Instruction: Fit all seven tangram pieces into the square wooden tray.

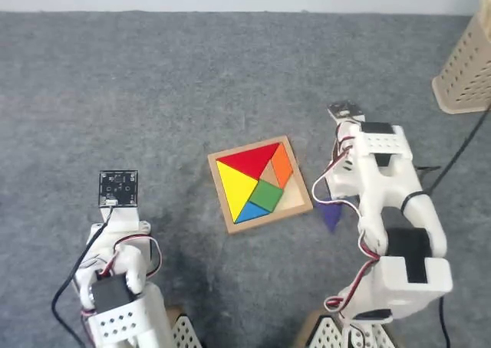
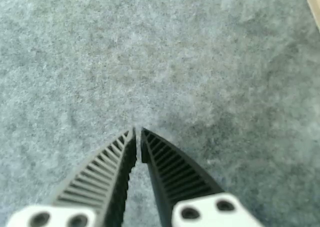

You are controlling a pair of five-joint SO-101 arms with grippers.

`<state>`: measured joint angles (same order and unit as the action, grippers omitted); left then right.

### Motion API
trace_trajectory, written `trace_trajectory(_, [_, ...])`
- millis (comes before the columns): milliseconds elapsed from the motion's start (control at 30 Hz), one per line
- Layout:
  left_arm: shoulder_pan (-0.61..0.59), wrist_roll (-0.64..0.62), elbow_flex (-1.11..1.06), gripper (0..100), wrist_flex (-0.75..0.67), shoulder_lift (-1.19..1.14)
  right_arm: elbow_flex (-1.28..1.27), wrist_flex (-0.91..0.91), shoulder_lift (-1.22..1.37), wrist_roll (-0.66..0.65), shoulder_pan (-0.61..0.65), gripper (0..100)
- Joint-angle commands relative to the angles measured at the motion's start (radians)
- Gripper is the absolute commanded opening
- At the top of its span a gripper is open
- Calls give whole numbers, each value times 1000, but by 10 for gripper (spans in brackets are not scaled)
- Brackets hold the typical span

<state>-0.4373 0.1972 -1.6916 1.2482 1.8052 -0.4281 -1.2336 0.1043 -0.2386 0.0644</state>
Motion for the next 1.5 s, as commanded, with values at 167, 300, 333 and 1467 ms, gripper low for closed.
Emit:
trace_trajectory(167, [-3, 5, 7, 13, 8, 14, 63, -13, -104, 141, 41, 106])
trace_trajectory(300, [-3, 5, 7, 13, 8, 14, 55, -19, -127, 328, 148, 109])
trace_trajectory(333, [-3, 5, 7, 13, 8, 14, 54, -21, -113, 370, 170, 128])
trace_trajectory(1467, [-3, 5, 7, 13, 8, 14, -38, 2, 90, 391, 64, 213])
